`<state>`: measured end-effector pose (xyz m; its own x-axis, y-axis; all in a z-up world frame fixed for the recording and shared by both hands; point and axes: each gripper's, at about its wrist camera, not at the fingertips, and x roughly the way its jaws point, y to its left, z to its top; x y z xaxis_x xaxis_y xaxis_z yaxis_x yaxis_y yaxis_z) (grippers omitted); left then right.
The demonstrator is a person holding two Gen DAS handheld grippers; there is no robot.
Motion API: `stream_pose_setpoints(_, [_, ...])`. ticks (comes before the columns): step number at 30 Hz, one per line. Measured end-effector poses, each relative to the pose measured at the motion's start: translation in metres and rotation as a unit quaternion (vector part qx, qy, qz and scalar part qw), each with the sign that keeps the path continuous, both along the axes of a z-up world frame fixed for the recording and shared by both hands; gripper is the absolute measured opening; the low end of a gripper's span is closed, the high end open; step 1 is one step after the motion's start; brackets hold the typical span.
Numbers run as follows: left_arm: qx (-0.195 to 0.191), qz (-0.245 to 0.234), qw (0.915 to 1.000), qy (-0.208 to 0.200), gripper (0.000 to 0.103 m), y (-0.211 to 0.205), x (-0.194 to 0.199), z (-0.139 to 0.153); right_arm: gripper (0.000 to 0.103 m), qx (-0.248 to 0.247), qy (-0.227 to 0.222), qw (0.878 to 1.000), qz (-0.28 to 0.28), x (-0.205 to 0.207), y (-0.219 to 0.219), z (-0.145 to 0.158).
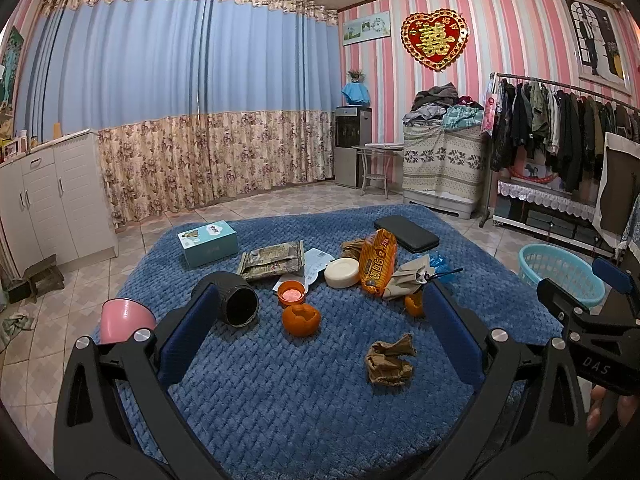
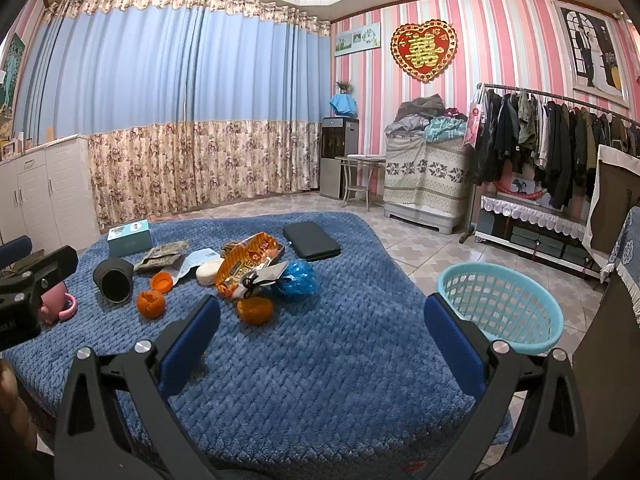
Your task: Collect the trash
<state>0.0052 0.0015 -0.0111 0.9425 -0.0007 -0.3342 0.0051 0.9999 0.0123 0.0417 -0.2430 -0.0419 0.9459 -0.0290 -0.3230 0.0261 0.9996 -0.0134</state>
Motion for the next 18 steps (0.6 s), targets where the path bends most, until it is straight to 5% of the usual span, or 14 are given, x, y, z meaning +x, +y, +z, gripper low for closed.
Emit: stream_pose_setpoints(18, [0.002, 0.0, 1.0, 0.001, 0.098, -0.0008, 0.0028, -0.0053, 0.099, 0.001, 0.001, 1.0, 0.0, 0.0003, -0.0018, -0.0008])
